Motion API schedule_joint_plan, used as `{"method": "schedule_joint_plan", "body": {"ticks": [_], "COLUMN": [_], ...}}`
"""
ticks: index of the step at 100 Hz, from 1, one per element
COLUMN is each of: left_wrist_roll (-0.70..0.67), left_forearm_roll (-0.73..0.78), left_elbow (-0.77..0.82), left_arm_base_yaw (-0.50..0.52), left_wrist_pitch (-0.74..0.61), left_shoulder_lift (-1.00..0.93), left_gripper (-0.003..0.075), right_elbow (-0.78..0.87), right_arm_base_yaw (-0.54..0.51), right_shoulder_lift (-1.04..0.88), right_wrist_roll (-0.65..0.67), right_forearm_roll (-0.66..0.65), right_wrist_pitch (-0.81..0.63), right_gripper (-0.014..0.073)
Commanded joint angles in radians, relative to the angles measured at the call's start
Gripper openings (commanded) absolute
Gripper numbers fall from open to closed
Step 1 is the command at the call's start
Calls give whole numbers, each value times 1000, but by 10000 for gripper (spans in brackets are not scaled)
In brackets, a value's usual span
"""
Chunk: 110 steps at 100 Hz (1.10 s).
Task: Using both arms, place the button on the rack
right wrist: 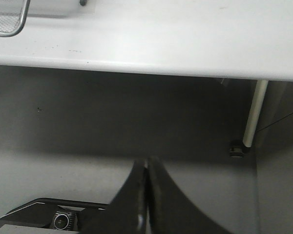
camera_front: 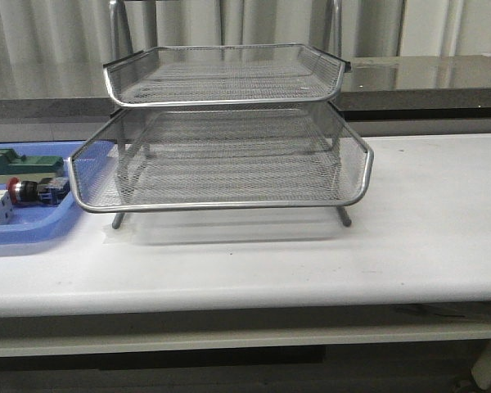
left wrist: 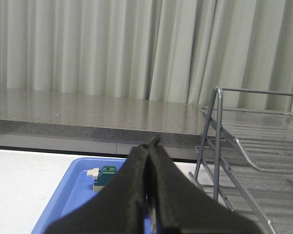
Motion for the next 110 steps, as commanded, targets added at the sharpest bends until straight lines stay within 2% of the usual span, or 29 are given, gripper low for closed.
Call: {"method": "schedule_joint_plan", "body": {"ticks": [1,32,60,87,110], "left_wrist_roll": [-7,-3,-3,3,109], "left_forearm_roll": [-15,-1,223,331,317], "left_elbow": [-117,-557,-950,-1161,-1261], "left_arm_base_yaw": [2,2,2,2,0], "left_wrist_pitch": [-47,237,569,619,682], "left_shoulder_lift": [92,554,939,1224,1397], "left_gripper": [-21,-21,-21,-20,2], "right_elbow": [-33,-33,-33,-33,-33], "right_arm_base_yaw": [-5,-5,-5,-5,-5], "right_shoulder_lift": [6,6,6,6,6], "right_wrist_roll": [1,1,1,1,1], "right_forearm_roll": [-3,-3,-3,-3,-3], "right_wrist_pitch": [-49,-49,-49,-49,-49], "right_gripper": [-71,-71,-71,-71,-71]}}
